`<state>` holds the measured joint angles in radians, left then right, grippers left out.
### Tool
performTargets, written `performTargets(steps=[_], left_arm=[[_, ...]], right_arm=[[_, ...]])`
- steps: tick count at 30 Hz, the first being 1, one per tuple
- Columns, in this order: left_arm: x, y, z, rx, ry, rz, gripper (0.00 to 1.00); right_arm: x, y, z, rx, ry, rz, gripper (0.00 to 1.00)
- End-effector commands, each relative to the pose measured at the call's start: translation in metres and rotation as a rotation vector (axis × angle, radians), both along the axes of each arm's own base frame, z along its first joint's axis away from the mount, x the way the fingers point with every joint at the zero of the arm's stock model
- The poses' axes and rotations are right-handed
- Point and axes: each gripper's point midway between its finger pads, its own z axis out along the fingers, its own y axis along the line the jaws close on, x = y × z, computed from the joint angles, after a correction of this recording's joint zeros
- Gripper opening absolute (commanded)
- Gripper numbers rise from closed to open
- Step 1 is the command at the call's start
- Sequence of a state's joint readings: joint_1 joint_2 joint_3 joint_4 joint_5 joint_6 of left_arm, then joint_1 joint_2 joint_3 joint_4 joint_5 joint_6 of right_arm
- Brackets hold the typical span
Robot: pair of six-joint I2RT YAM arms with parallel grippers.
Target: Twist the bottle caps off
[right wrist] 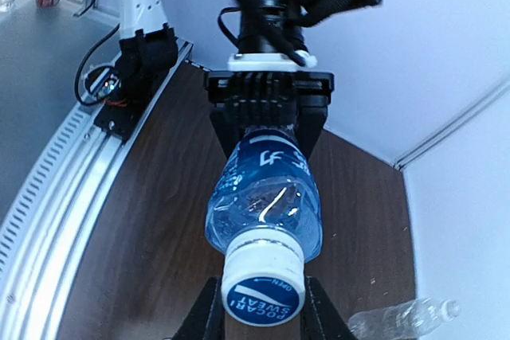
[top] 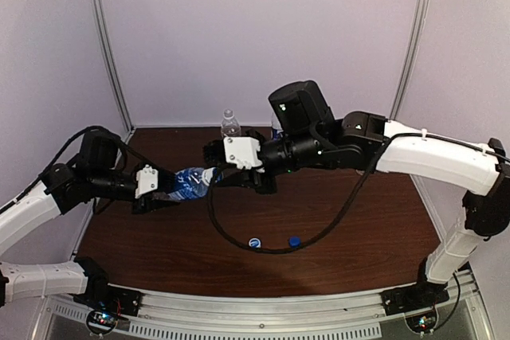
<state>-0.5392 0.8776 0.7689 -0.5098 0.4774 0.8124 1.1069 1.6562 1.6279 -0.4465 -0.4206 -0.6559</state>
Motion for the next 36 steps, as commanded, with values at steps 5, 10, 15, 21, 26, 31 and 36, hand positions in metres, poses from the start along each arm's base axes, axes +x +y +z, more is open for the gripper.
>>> performTargets(steps=[5,10,15,21,26,31,36], left_arm=[[-0.033,-0.004,-0.005,-0.046,0.148,-0.099,0.34],[-0.026,-0.004,0.003,-0.067,0.112,-0.076,0.34],[-0.027,-0.006,0.009,-0.08,0.101,-0.087,0.34],[-0.027,-0.007,0.01,-0.085,0.097,-0.096,0.33],[-0.013,-0.004,0.014,-0.099,0.078,-0.007,0.31],[0.034,0.012,0.034,-0.154,-0.074,0.237,0.31],[0.085,0.049,0.064,-0.178,-0.321,0.545,0.29]], right_arm=[[0.023,-0.02,0.008,-0.086,-0.566,-0.001,0.0],[0.016,-0.013,0.009,-0.039,-0.557,0.01,0.04],[0.014,-0.007,0.006,-0.023,-0.536,0.007,0.21],[0.012,-0.003,0.008,-0.003,-0.519,0.004,0.53],[0.014,-0.003,0.035,0.112,-0.404,-0.08,0.92],[0.011,-0.012,0.081,0.317,-0.002,-0.062,0.97],[0.044,-0.003,0.111,0.452,0.496,-0.223,0.92]])
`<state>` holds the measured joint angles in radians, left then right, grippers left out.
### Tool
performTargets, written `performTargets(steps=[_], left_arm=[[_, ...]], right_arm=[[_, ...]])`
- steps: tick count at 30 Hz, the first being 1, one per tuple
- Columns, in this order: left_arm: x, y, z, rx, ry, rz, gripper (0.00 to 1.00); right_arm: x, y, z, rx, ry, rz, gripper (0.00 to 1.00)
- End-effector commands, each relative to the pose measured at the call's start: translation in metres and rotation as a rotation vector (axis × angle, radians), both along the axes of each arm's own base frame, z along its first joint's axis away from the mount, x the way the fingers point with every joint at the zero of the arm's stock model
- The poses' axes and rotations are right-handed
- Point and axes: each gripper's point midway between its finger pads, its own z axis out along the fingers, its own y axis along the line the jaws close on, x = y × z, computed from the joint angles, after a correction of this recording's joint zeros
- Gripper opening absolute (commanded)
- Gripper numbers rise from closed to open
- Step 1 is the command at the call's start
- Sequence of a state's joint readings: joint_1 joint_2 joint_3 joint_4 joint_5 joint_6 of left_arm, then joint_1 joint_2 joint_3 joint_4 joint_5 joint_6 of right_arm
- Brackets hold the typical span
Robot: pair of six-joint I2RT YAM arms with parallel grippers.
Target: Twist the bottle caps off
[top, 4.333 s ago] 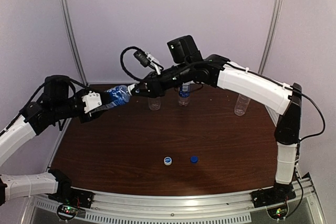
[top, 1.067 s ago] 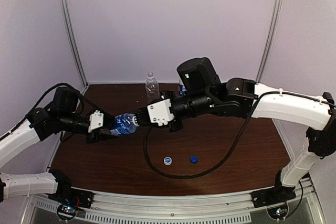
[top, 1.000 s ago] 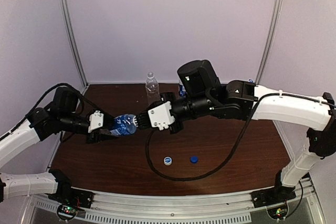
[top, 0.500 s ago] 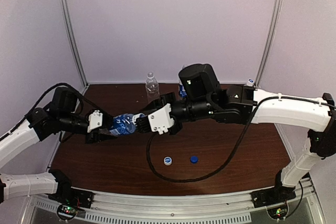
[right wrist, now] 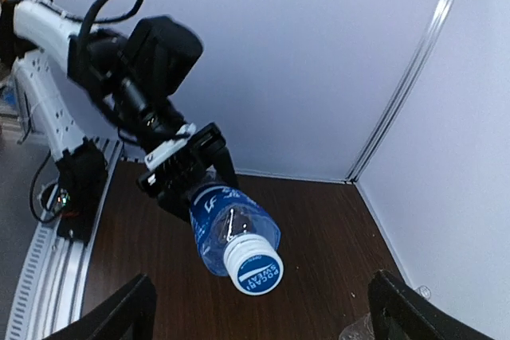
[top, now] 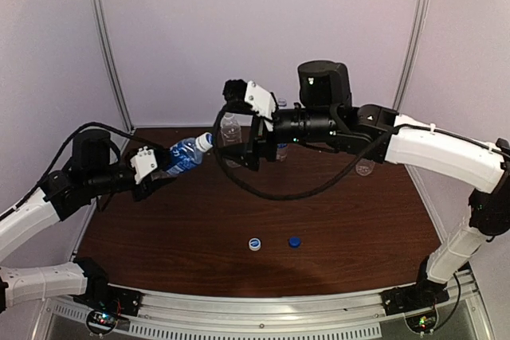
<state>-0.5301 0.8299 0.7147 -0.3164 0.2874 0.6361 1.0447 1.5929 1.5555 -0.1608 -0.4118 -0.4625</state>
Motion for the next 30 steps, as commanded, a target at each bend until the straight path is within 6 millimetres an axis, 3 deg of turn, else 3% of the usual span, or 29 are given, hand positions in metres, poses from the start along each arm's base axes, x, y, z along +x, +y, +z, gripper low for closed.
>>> performTargets(steps=[1,5,11,25,30], left_arm=[[0.053,0.039,0.045,-0.033,-0.275,0.337,0.27],[0.062,0.049,0.058,0.001,-0.396,0.396,0.26],[0.063,0.052,0.056,0.027,-0.419,0.404,0.27],[0.06,0.046,0.051,0.043,-0.41,0.361,0.26],[0.06,0.046,0.051,0.043,-0.409,0.359,0.27]], right_arm=[[0.02,0.009,0.058,0.23,0.528,-0.075,0.9],[0.054,0.026,0.033,0.192,0.748,-0.238,0.87],[0.061,0.051,0.014,0.157,0.829,-0.226,0.81],[0.074,0.065,0.015,0.2,0.831,-0.2,0.72],[0.079,0.064,0.017,0.203,0.837,-0.199,0.52]])
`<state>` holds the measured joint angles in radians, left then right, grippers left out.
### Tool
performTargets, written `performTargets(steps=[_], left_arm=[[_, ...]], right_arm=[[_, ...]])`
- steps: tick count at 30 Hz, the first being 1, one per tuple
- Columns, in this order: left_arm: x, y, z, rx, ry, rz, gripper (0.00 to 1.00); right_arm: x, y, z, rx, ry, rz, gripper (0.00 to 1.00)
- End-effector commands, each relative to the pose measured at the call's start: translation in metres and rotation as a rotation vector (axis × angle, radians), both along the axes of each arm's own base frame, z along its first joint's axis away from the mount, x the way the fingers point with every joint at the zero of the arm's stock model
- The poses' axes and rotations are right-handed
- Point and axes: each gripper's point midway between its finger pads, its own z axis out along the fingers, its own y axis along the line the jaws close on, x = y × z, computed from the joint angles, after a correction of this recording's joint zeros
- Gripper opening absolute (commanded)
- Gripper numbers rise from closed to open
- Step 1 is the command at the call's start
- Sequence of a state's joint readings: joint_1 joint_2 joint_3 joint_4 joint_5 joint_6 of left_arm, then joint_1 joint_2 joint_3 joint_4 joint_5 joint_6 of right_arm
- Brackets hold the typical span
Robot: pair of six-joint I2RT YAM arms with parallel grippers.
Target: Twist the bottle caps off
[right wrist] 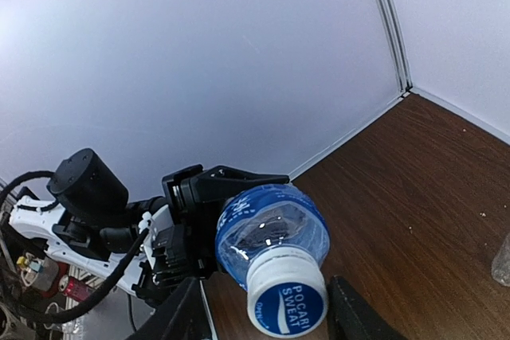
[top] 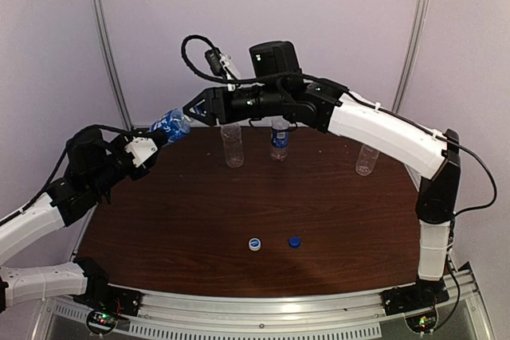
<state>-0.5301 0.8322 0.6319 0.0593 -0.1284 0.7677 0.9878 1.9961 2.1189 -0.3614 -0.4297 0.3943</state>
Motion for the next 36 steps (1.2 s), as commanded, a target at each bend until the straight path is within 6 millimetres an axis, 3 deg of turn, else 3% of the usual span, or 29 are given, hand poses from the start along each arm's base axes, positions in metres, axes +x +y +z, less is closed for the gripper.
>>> performTargets(steps=[1,6,14,16,21,22,25,28,30,33,36], left_arm=[[0.001,-0.002,0.006,-0.01,-0.031,-0.007,0.27],[0.001,-0.003,0.006,-0.009,-0.031,-0.013,0.27],[0.001,-0.003,0.009,-0.005,-0.037,-0.015,0.27],[0.001,-0.003,0.009,-0.007,-0.038,-0.017,0.27],[0.0,-0.005,0.01,-0.02,-0.027,-0.028,0.27],[-0.002,-0.008,0.008,-0.026,-0.008,-0.047,0.27],[-0.025,-0.033,-0.01,-0.038,0.138,-0.228,0.27],[-0.074,-0.063,-0.032,-0.052,0.343,-0.511,0.27],[-0.1,-0.072,-0.044,-0.07,0.465,-0.629,0.27],[-0.118,-0.074,-0.054,-0.068,0.548,-0.695,0.27],[-0.126,-0.074,-0.057,-0.051,0.566,-0.724,0.24]], right_arm=[[0.006,0.001,0.01,0.032,-0.005,0.005,0.49],[0.004,0.002,0.004,0.018,0.004,0.024,0.35],[0.004,0.006,-0.002,0.0,0.012,0.035,0.39],[0.005,0.005,-0.001,0.0,0.007,0.034,0.31],[-0.004,0.004,0.002,-0.012,-0.032,0.08,0.0],[-0.008,0.003,0.002,-0.019,-0.052,0.105,0.0],[-0.033,-0.002,0.0,-0.067,-0.219,0.235,0.0],[-0.076,-0.015,-0.018,-0.166,-0.548,0.41,0.0],[-0.099,-0.028,-0.032,-0.221,-0.765,0.504,0.0],[-0.106,-0.046,-0.044,-0.303,-1.019,0.541,0.0],[-0.106,-0.057,-0.052,-0.383,-1.16,0.583,0.0]])
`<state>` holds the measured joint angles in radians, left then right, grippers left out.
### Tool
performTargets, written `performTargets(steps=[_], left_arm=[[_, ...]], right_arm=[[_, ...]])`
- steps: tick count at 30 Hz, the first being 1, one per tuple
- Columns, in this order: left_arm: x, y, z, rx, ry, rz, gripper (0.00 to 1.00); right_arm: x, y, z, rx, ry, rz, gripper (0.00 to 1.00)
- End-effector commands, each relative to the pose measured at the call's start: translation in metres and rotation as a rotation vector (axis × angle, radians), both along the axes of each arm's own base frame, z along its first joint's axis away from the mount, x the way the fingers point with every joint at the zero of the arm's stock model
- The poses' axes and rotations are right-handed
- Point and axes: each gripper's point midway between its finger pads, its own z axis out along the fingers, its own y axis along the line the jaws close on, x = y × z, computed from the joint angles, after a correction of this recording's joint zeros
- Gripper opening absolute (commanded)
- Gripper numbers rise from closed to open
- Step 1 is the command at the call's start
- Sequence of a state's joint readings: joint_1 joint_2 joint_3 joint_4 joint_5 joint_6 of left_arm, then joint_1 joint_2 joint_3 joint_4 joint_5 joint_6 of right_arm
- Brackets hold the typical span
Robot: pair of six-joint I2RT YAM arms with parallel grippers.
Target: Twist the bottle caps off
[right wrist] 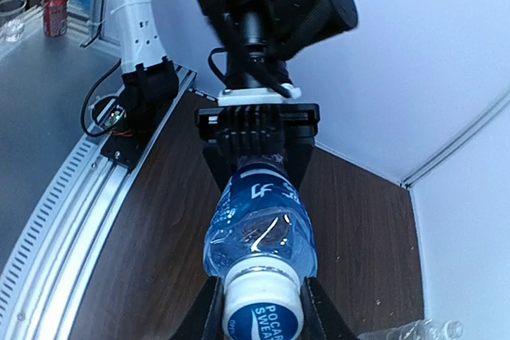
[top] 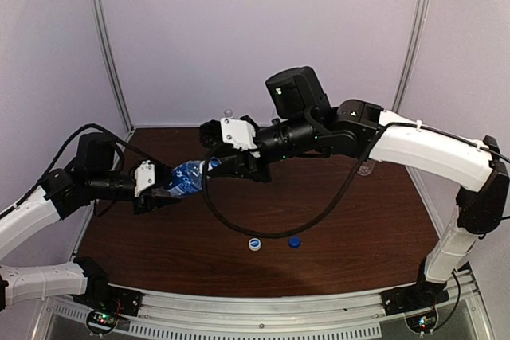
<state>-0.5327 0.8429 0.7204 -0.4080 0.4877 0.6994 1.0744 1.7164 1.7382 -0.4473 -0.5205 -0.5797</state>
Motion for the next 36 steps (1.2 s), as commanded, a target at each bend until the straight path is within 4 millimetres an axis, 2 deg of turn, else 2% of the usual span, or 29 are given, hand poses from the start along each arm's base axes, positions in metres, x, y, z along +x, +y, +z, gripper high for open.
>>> performTargets(steps=[1,9,20,26,32,36], left_arm=[[-0.036,-0.008,0.0,-0.021,0.104,-0.166,0.23],[-0.044,-0.003,-0.016,0.038,0.095,-0.204,0.2],[-0.042,-0.003,-0.015,0.03,0.073,-0.196,0.2],[-0.043,0.002,-0.028,0.07,0.069,-0.192,0.18],[-0.047,0.0,-0.024,0.054,0.08,-0.214,0.17],[-0.051,0.001,-0.026,0.061,0.095,-0.223,0.17]], right_arm=[[-0.007,-0.016,-0.008,-0.088,-0.384,0.148,0.0],[-0.005,-0.032,-0.017,-0.154,-0.624,0.199,0.0],[-0.007,-0.023,-0.027,-0.15,-0.667,0.224,0.0],[-0.012,-0.035,-0.013,-0.134,-0.658,0.252,0.0],[0.002,-0.04,-0.032,-0.229,-0.749,0.221,0.0],[0.014,-0.039,-0.03,-0.265,-0.875,0.171,0.0]])
